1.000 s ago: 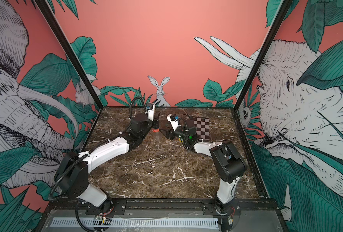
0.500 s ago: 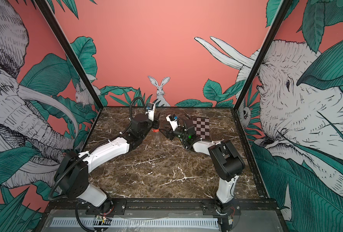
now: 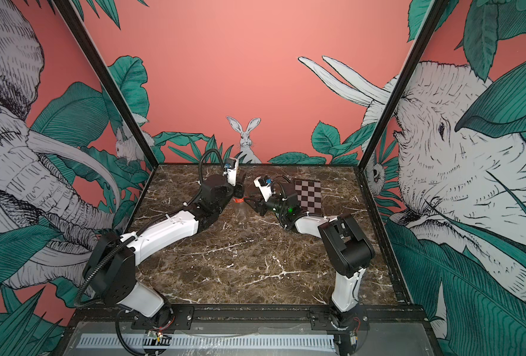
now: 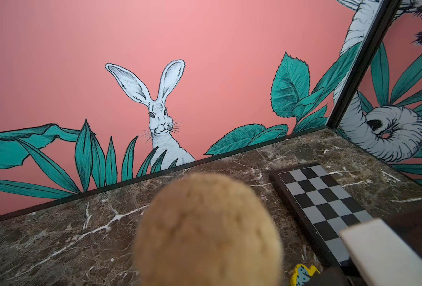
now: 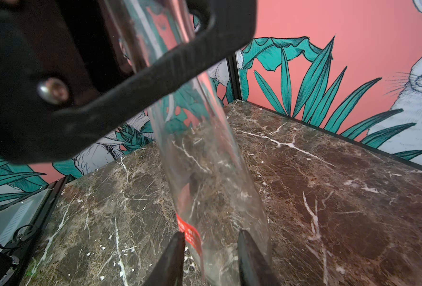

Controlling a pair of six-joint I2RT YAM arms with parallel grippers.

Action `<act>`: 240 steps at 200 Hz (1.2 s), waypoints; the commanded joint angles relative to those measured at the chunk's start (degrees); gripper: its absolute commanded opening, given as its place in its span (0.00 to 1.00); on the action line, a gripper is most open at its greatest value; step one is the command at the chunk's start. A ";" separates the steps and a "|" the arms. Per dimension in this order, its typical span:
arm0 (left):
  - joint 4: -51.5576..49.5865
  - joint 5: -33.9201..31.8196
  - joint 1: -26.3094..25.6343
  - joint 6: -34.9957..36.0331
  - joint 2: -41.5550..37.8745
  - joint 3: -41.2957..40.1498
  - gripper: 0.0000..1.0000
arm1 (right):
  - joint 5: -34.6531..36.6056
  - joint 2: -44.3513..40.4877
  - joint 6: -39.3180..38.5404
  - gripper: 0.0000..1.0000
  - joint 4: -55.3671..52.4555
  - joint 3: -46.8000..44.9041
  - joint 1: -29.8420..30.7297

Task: Remove the label from the bottle
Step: Tear open the label from the bottle.

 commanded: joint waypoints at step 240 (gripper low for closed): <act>-0.18 -3.10 -0.19 4.95 -1.85 -3.28 0.00 | -0.59 -3.11 -2.44 0.00 -2.39 -0.22 0.61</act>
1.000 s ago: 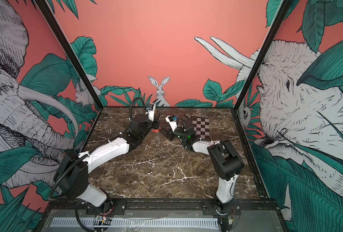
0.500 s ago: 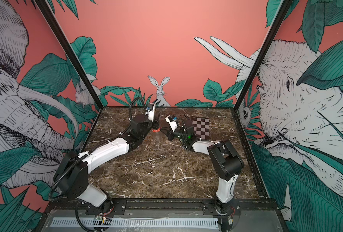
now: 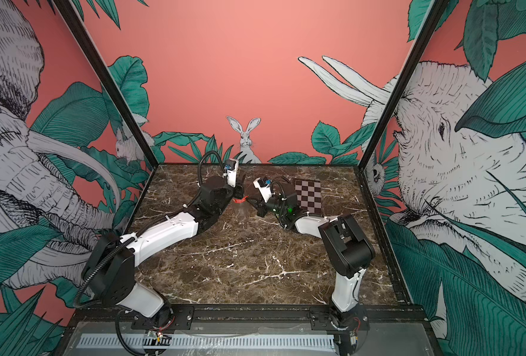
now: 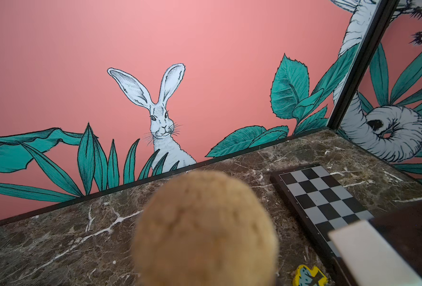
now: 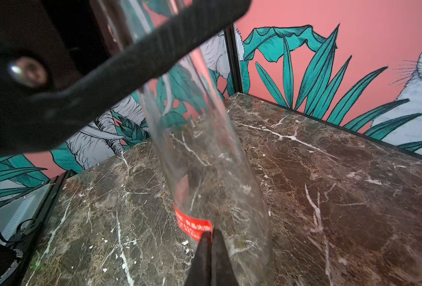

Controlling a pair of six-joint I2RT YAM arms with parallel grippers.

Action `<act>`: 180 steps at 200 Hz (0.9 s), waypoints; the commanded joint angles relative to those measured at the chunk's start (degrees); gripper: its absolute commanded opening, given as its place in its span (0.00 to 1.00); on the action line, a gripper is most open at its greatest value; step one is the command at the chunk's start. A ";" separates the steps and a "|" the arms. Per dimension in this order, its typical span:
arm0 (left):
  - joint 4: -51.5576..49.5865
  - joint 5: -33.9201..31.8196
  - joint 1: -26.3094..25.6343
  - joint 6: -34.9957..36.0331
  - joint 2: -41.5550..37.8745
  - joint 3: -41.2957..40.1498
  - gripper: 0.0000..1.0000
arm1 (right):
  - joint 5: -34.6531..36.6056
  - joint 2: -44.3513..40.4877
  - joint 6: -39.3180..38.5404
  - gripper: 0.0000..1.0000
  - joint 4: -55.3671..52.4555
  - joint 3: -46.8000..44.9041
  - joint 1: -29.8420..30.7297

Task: Remove the label from the bottle
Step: Tear open the label from the bottle.

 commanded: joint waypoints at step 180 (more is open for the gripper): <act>-2.13 -7.28 0.02 5.19 -0.22 -2.10 0.00 | 2.80 -9.04 -1.83 0.00 -0.41 -7.46 2.12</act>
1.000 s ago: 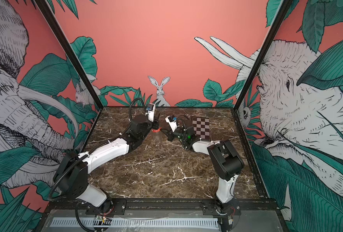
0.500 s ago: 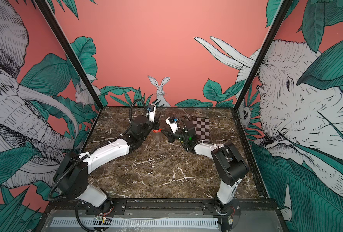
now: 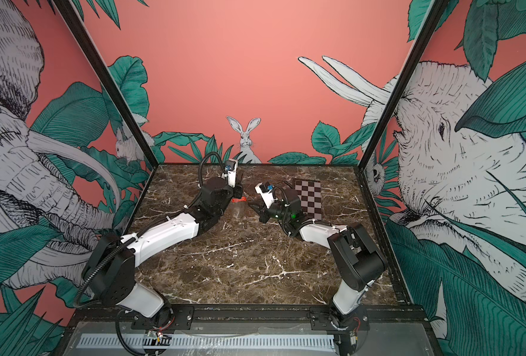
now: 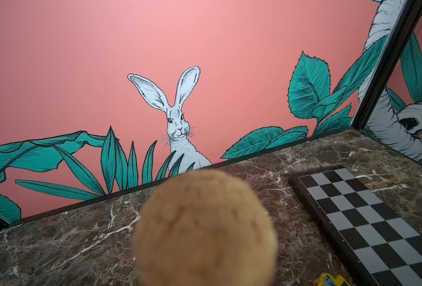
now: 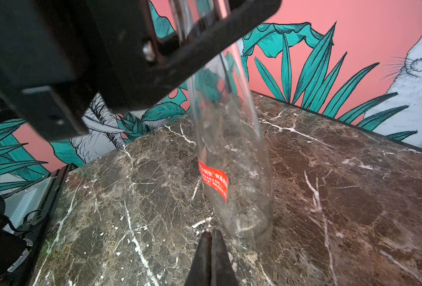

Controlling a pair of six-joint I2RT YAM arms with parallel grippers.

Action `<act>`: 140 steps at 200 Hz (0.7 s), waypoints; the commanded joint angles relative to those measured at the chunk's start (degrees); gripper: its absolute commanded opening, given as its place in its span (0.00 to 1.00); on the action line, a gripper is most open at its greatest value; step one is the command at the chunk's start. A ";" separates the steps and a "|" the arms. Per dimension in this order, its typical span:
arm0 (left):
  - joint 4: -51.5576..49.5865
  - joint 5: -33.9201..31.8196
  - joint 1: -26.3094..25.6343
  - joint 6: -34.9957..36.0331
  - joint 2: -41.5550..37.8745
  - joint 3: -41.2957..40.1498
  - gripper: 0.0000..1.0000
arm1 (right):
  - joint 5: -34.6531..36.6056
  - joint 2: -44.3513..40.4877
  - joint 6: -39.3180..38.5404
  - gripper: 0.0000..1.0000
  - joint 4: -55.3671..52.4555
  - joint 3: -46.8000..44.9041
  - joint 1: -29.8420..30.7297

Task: Remove the label from the bottle
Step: Tear open the label from the bottle.

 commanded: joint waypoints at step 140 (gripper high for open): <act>-2.50 -0.77 0.57 2.07 -0.75 -2.77 0.00 | -0.96 8.28 6.81 0.50 6.82 8.63 0.51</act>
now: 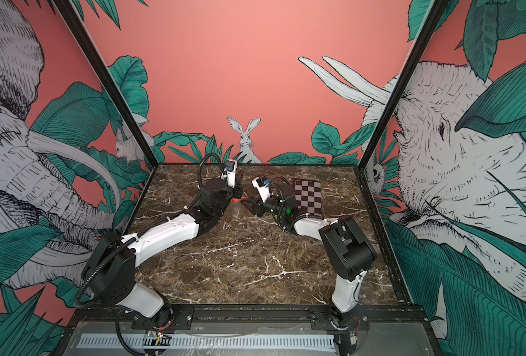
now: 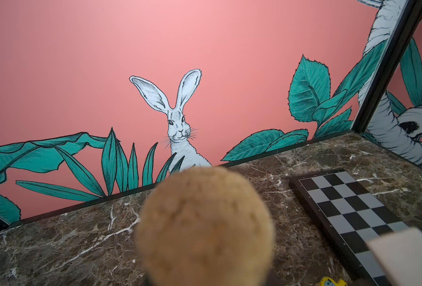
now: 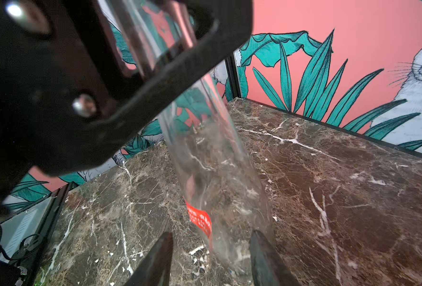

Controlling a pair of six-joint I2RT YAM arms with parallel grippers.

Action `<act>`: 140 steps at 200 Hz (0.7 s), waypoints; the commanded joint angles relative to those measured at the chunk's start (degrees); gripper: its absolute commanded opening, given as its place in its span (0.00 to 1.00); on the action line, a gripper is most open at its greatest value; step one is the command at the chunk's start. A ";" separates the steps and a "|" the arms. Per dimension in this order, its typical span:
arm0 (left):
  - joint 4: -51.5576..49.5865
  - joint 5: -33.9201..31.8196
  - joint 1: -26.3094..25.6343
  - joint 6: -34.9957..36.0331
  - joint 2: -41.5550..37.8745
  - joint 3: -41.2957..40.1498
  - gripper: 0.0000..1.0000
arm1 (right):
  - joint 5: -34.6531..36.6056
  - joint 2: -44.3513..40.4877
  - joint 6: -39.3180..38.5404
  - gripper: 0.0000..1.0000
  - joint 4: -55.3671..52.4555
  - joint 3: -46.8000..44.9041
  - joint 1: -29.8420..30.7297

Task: Remove the label from the bottle
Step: Tear open the label from the bottle.

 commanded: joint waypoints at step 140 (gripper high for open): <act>-4.42 -0.47 0.49 2.42 -0.88 -1.88 0.00 | -3.86 4.42 4.50 0.27 5.69 4.14 0.31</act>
